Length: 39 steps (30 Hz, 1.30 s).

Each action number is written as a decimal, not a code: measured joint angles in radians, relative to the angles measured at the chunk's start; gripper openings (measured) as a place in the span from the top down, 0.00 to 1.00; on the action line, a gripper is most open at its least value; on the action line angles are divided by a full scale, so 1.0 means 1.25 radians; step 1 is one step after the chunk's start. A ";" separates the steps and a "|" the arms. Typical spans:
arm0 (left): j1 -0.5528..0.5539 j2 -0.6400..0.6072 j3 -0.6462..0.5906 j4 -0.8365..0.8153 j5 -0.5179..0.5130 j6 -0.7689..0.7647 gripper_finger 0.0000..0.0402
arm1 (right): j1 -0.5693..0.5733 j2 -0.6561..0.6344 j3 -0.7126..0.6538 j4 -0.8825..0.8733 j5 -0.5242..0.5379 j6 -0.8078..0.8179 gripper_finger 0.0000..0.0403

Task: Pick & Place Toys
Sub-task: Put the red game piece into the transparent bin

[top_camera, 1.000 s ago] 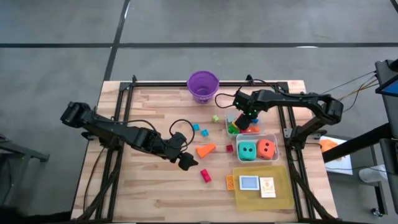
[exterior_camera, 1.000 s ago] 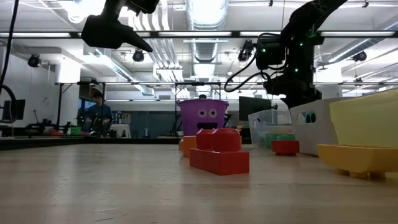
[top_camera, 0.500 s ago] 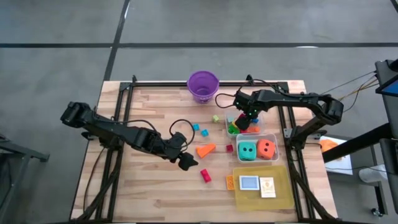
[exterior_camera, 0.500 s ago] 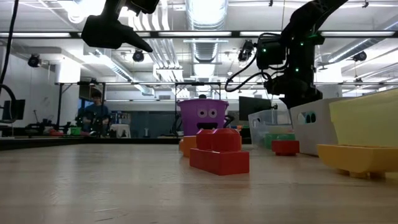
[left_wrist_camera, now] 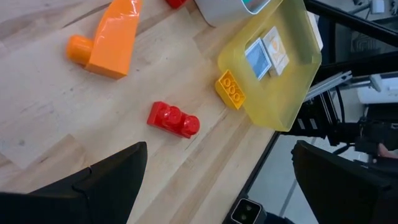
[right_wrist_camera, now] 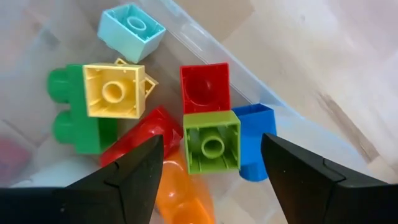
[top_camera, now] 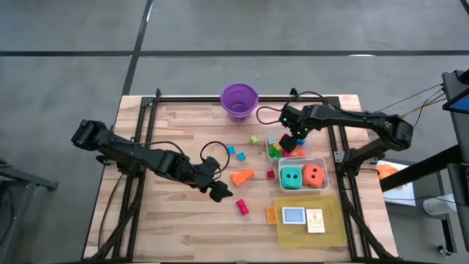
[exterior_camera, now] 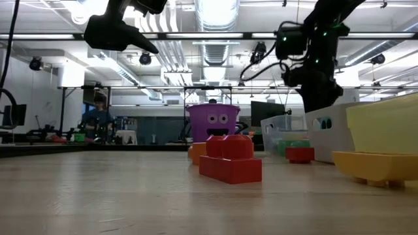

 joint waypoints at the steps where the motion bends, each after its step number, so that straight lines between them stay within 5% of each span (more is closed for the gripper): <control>1: 0.000 0.000 0.000 0.000 0.001 0.000 0.03 | 0.000 -0.016 0.000 -0.005 0.000 0.005 0.34; 12: 0.001 0.000 0.001 0.011 0.004 -0.017 0.03 | 0.046 -0.221 0.000 -0.014 -0.042 0.095 0.34; 20: 0.001 0.035 0.042 0.054 0.026 0.126 0.03 | 0.150 -0.305 0.001 0.039 -0.042 0.196 0.34; 28: -0.009 0.160 0.136 -0.024 0.066 0.614 0.03 | 0.247 -0.324 0.001 0.104 -0.042 0.251 0.34; 39: -0.007 0.200 0.119 -0.014 0.131 1.140 0.04 | 0.348 -0.328 0.001 0.114 -0.038 0.333 0.34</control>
